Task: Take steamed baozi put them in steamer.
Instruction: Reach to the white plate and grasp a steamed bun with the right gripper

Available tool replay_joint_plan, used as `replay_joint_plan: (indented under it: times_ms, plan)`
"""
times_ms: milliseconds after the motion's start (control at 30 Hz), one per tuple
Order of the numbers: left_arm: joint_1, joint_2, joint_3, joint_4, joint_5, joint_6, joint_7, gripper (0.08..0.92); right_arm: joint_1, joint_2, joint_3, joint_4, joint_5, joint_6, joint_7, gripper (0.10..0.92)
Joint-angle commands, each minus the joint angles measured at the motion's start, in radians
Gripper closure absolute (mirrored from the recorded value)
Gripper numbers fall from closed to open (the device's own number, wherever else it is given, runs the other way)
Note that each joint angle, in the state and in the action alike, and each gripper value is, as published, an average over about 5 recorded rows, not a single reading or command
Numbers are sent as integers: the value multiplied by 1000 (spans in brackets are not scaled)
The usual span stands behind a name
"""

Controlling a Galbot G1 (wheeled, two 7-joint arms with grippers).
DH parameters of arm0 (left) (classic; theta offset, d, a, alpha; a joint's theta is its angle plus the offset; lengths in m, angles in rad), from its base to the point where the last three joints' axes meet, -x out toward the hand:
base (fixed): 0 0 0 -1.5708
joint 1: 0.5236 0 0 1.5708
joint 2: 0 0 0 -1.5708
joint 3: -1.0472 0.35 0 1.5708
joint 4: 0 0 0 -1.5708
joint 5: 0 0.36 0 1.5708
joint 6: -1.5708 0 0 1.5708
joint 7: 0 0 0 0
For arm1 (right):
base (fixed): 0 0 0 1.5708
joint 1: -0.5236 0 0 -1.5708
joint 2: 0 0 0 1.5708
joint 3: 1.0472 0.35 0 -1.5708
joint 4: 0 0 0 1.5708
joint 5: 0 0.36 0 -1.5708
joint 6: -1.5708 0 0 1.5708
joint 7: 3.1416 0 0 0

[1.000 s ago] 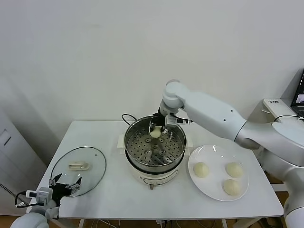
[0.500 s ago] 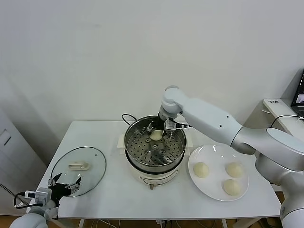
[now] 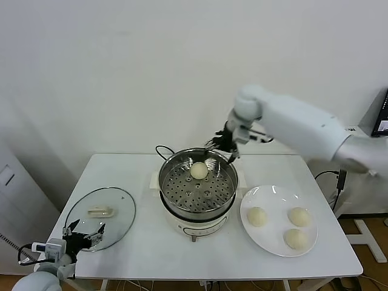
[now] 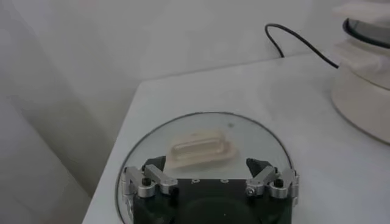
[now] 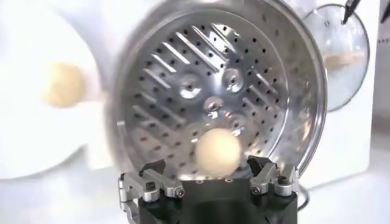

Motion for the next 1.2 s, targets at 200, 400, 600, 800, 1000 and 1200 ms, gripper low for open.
replay_joint_plan:
  times_ms: [200,400,600,800,1000,1200]
  plan:
    - [4,-1,0,-8,-3,-1,0,177,219,-312,-444,134,521,-754,-22,203]
    - [7,-5,-3,-9,-5,-2,0,177,133,-362,-446,198,544,-799,53,203]
    - [12,-11,-6,-18,-4,-1,0,177,-16,-362,-368,209,545,-839,140,203]
    - [14,-17,-9,-18,-3,-1,0,177,-117,-328,-301,179,513,-860,187,203]
    - [16,-22,-9,-16,-1,-2,0,177,-205,-296,-243,127,467,-862,201,203]
    - [13,-22,-9,-13,-1,-1,0,177,-291,-281,-192,100,424,-863,201,203]
